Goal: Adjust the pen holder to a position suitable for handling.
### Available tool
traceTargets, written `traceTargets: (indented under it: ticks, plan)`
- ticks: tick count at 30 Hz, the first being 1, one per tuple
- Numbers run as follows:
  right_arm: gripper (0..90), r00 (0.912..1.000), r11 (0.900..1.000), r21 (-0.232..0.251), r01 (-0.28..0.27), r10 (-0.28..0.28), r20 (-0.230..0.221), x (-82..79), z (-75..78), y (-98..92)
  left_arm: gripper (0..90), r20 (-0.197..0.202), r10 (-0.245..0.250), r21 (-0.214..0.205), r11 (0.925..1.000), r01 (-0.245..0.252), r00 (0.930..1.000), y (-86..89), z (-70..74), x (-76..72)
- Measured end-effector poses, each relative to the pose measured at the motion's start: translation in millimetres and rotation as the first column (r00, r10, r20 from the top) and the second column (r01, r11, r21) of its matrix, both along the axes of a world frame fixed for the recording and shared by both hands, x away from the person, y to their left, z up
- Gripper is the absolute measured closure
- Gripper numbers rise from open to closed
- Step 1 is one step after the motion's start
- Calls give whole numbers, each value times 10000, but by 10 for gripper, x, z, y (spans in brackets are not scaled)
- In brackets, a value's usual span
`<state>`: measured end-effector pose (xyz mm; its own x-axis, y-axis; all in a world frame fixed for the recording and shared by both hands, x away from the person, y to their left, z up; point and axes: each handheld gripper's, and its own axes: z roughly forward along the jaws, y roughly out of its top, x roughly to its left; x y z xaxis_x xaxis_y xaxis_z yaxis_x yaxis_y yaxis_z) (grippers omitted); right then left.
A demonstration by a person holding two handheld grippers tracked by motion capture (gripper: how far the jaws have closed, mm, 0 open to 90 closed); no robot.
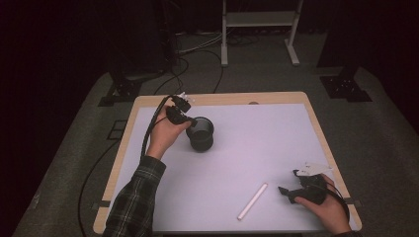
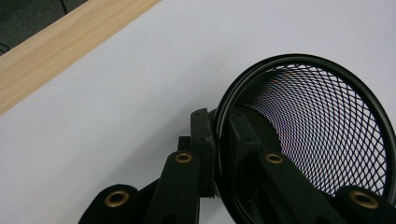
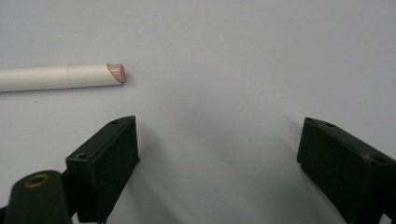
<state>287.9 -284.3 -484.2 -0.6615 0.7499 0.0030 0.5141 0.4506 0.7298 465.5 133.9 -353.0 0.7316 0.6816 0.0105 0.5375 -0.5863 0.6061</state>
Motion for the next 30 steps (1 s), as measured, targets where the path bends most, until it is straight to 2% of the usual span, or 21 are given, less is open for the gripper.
traceTargets:
  ticks: [4,12,15,19,30]
  plan:
    - [114,10000,10000,0,6,-6,0,-1,0,0,830,86,-240,54,9997,240,9997,-6,35,-82]
    - [114,10000,10000,-5,1,-1,2,0,0,0,830,-97,-615,-77,9981,614,9981,-42,67,-247]
    - [114,10000,10000,-3,-1,1,-1,0,0,0,830,-127,-808,2,9967,808,9966,-80,74,-310]
    - [114,10000,10000,-5,-8,8,21,2,0,-1,830,-107,-1142,-141,9934,1140,9934,-141,76,-399]
    - [114,10000,10000,-5,-4,4,24,3,-1,-1,830,-212,-1919,-28,9814,1919,9812,-311,52,-592]
